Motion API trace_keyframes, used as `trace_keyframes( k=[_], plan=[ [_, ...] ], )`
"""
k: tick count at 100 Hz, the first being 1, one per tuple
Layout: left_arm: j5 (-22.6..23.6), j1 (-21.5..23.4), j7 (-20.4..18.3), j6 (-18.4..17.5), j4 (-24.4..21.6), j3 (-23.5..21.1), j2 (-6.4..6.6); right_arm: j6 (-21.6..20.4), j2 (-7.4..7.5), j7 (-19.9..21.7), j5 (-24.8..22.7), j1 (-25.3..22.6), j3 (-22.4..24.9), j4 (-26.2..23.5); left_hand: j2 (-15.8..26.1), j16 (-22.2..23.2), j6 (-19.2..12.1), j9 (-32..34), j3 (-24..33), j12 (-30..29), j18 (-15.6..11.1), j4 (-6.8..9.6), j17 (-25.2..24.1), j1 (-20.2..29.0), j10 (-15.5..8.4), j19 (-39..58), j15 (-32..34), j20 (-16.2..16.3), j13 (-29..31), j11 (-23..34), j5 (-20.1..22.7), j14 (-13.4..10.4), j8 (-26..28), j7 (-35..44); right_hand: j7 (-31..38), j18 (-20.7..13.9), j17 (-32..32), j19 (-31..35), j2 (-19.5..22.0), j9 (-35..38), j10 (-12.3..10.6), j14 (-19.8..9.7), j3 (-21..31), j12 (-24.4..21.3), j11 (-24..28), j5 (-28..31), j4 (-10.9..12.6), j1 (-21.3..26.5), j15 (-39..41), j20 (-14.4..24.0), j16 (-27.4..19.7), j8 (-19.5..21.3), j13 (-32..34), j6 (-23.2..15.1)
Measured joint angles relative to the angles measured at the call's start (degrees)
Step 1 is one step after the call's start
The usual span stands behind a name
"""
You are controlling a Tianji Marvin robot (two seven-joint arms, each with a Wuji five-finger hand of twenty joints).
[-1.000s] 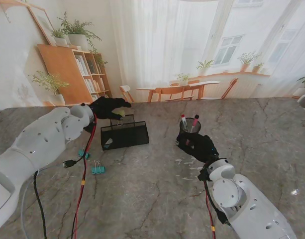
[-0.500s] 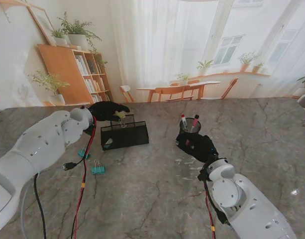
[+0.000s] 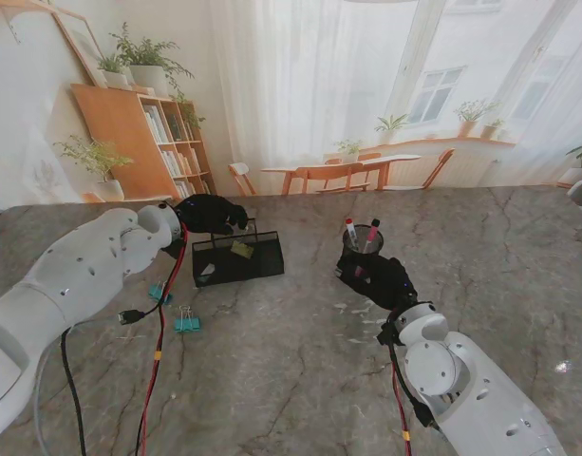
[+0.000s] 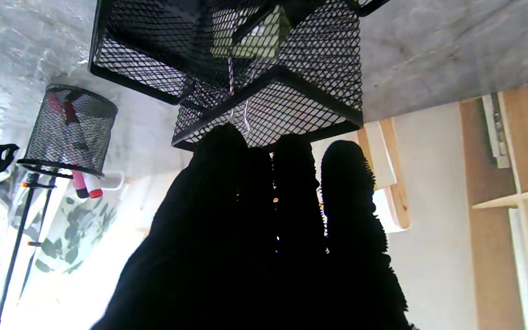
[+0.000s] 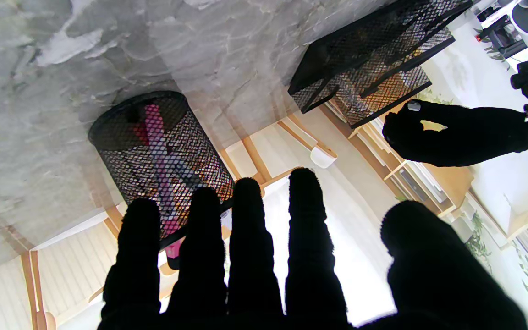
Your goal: Organize desk stationery
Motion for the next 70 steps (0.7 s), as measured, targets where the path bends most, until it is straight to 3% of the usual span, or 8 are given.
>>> trace_keyframes(
  k=[5, 10, 19, 25, 38, 50, 59, 70],
  plan=[
    [-0.14, -0.09, -0.11, -0.13, 0.06, -0.01, -0.08, 0.00, 0.00, 0.00, 0.03, 0.00, 0.00, 0.00, 0.07, -2.14, -0.01, 0.51, -0.67, -3.15, 0.15, 0.00, -1.43, 0.00, 0.18, 0.32, -0.96, 0.00, -0.02, -1.21, 0.00, 0.06, -2.49, -1.29, 0.00, 0.00, 0.00, 0.00, 0.00, 0.00, 0.00, 0.00, 0.00, 0.00, 0.00, 0.00, 0.00, 0.00, 0.00, 0.00, 0.00, 0.00, 0.00, 0.00],
    [-0.26, -0.11, -0.46, -0.06, -0.02, -0.04, -0.11, 0.00, -0.01, 0.00, 0.05, 0.00, 0.01, 0.01, 0.14, -6.34, -0.01, -1.56, -2.99, -9.94, 1.29, 0.00, -3.51, 0.00, 0.21, 0.40, -3.56, 0.01, -1.19, -0.69, 0.00, 0.32, -3.35, -5.00, 0.00, 0.00, 0.00, 0.00, 0.00, 0.00, 0.00, 0.00, 0.00, 0.00, 0.00, 0.00, 0.00, 0.00, 0.00, 0.00, 0.00, 0.00, 0.00, 0.00],
    [0.19, 0.20, -1.03, 0.08, -0.99, -0.99, 0.13, 0.00, -0.02, 0.00, 0.06, -0.01, 0.02, 0.01, 3.40, -15.61, -0.01, -7.24, -5.15, -27.89, 6.40, 0.00, -8.97, -1.43, 0.43, -1.83, -9.16, 0.00, -4.96, -0.52, -0.04, 1.88, -5.20, -13.54, 0.00, 0.00, 0.00, 0.00, 0.01, 0.00, 0.00, 0.00, -0.08, 0.00, 0.00, 0.00, 0.00, 0.00, 0.00, 0.00, 0.00, 0.00, 0.00, 0.00],
    [1.23, 1.30, -1.98, 0.26, -3.08, -3.74, 0.58, 0.00, -0.02, 0.00, 0.07, -0.01, 0.02, 0.02, 6.15, -18.84, 0.22, -9.32, -5.89, -33.75, 8.98, 0.01, -12.63, -3.96, 1.58, -3.98, -13.36, -0.08, -7.15, -3.64, -1.47, 3.32, -8.24, -18.59, 0.00, 0.00, 0.00, 0.00, 0.02, 0.00, 0.00, 0.00, -0.65, 0.00, 0.00, 0.00, 0.00, 0.00, 0.00, 0.00, 0.00, 0.00, 0.00, 0.00],
    [4.30, 3.57, -4.03, 0.74, -8.95, -7.35, 2.40, 0.00, -0.02, 0.04, 0.10, -0.02, 0.04, 0.02, 6.25, -28.04, 0.47, -14.76, -5.97, -40.72, 15.53, 0.01, -22.82, -10.11, 1.80, -14.15, -23.68, -4.03, -14.83, -10.85, -3.87, 5.46, -12.43, -27.06, 0.00, 0.00, 0.00, 0.00, 0.02, 0.00, 0.00, 0.00, -0.65, 0.00, 0.00, 0.00, 0.00, 0.00, 0.00, 0.00, 0.00, 0.00, 0.00, 0.00],
    [5.49, 6.00, -8.54, 1.26, -13.65, -11.67, 3.65, -0.01, -0.03, -0.02, 0.10, -0.03, 0.08, 0.02, 9.31, -35.05, 0.73, -21.62, -5.24, -45.01, 20.19, 0.01, -31.44, -16.12, 1.80, -24.26, -30.61, -9.33, -23.94, -16.34, -11.00, 7.93, -15.78, -34.67, 0.01, 0.00, 0.00, 0.00, 0.02, 0.00, 0.00, 0.00, -0.65, 0.00, 0.00, 0.00, 0.00, 0.00, 0.00, 0.00, 0.00, 0.00, 0.00, 0.00],
    [6.09, 7.57, -11.17, 1.90, -16.67, -13.70, 4.58, -0.04, -0.04, -0.14, 0.10, -0.05, 0.09, 0.02, 10.63, -39.31, 0.81, -26.91, -5.61, -47.64, 21.03, 0.01, -35.01, -19.14, 1.82, -31.42, -33.87, -13.54, -29.78, -18.54, -15.97, 9.02, -17.32, -38.50, 0.01, 0.00, 0.00, 0.00, 0.02, 0.00, 0.00, 0.00, -0.65, 0.00, 0.00, 0.00, 0.00, 0.00, 0.00, 0.00, 0.00, 0.00, 0.00, 0.00],
    [7.55, 10.37, -14.08, 2.60, -20.82, -17.81, 5.37, -0.16, -0.05, -0.21, 0.10, -0.06, 0.12, 0.02, 12.42, -41.40, 1.53, -31.60, -5.87, -49.42, 21.06, 0.01, -36.33, -21.24, 2.68, -39.04, -35.36, -17.62, -34.94, -19.76, -19.42, 9.55, -18.15, -39.84, 0.00, 0.00, 0.00, 0.00, 0.02, 0.00, 0.00, 0.00, -0.65, 0.00, 0.00, 0.00, 0.00, 0.01, 0.00, 0.00, 0.00, 0.00, 0.00, 0.00]
  ],
)
